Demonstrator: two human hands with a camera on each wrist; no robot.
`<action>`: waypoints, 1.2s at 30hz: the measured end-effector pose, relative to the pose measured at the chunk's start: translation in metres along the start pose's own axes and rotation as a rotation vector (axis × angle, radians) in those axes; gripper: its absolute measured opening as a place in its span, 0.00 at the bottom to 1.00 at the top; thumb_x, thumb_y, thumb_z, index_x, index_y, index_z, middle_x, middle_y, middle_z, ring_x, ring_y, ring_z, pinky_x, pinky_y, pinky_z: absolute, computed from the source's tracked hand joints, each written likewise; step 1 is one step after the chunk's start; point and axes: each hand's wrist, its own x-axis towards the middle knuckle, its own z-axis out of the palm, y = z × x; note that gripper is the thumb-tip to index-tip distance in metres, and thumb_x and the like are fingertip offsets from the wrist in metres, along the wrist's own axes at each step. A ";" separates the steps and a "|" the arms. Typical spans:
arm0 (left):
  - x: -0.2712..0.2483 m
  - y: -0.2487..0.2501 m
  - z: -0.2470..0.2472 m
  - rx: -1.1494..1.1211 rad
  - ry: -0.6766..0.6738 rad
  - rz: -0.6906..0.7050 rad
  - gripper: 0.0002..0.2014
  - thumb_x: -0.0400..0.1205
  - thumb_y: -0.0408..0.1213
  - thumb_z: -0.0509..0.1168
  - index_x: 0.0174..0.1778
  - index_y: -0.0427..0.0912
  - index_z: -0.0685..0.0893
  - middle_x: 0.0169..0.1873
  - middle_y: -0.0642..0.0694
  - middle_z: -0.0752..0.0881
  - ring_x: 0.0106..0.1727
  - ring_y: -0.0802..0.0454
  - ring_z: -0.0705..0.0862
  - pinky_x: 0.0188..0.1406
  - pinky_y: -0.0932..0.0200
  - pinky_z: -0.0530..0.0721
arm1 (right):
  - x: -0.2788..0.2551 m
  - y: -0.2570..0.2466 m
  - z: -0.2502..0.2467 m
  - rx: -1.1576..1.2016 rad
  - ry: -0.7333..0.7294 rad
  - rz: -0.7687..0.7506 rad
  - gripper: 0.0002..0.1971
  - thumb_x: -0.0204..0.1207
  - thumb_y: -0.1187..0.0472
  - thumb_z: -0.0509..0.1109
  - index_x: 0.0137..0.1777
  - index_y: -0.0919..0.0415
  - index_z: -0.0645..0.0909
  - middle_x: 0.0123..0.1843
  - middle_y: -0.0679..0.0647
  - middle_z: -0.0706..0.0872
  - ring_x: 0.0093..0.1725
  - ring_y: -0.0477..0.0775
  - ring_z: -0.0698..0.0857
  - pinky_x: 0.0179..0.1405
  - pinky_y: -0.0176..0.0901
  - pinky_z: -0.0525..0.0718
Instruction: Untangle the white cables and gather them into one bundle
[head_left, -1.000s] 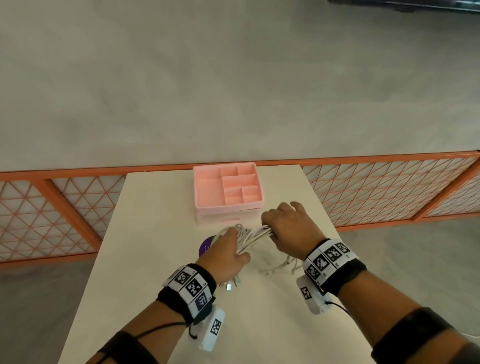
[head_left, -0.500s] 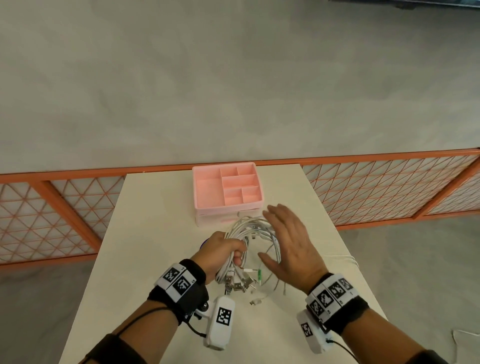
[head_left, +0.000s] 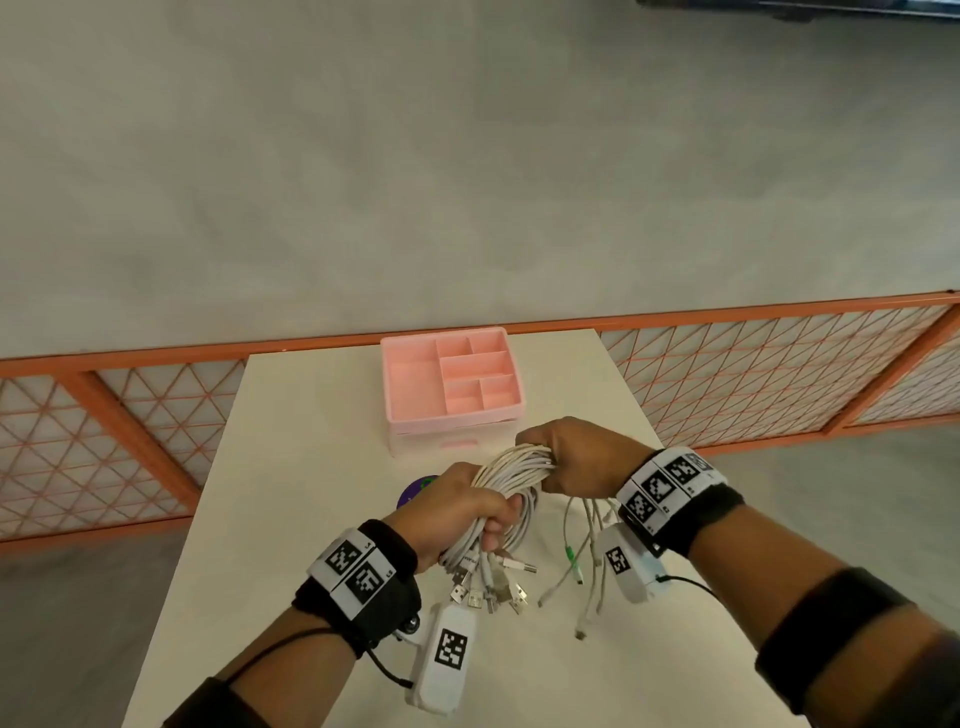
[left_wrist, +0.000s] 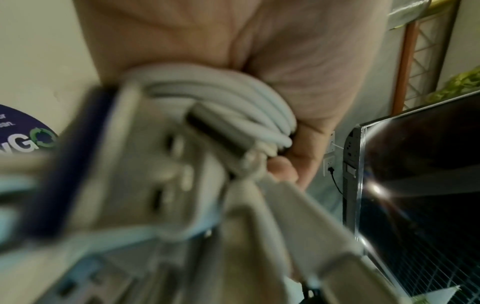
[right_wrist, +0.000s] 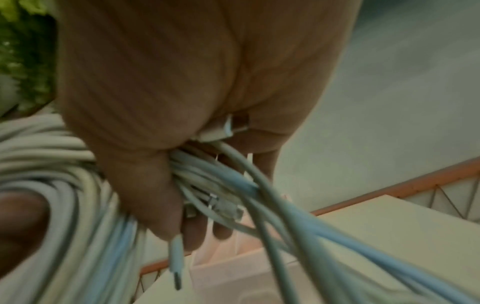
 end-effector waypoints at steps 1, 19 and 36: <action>-0.001 0.000 -0.001 0.004 0.010 0.012 0.06 0.70 0.27 0.65 0.41 0.34 0.79 0.24 0.45 0.71 0.23 0.50 0.72 0.30 0.58 0.77 | 0.001 0.000 -0.003 -0.009 -0.005 0.010 0.08 0.69 0.67 0.74 0.43 0.56 0.80 0.37 0.49 0.86 0.40 0.51 0.84 0.44 0.50 0.84; -0.005 0.022 0.009 -0.460 -0.020 0.186 0.05 0.79 0.30 0.66 0.39 0.35 0.77 0.23 0.46 0.69 0.25 0.50 0.74 0.40 0.49 0.86 | 0.005 -0.006 0.024 0.109 0.656 0.116 0.10 0.77 0.59 0.69 0.48 0.49 0.69 0.38 0.57 0.87 0.36 0.64 0.84 0.32 0.45 0.77; -0.006 0.030 -0.007 -0.670 -0.104 0.260 0.20 0.69 0.36 0.77 0.46 0.41 0.70 0.21 0.49 0.71 0.25 0.53 0.73 0.38 0.52 0.79 | 0.008 -0.046 0.040 0.906 0.587 0.117 0.12 0.68 0.43 0.69 0.52 0.31 0.79 0.47 0.42 0.86 0.51 0.58 0.87 0.54 0.60 0.87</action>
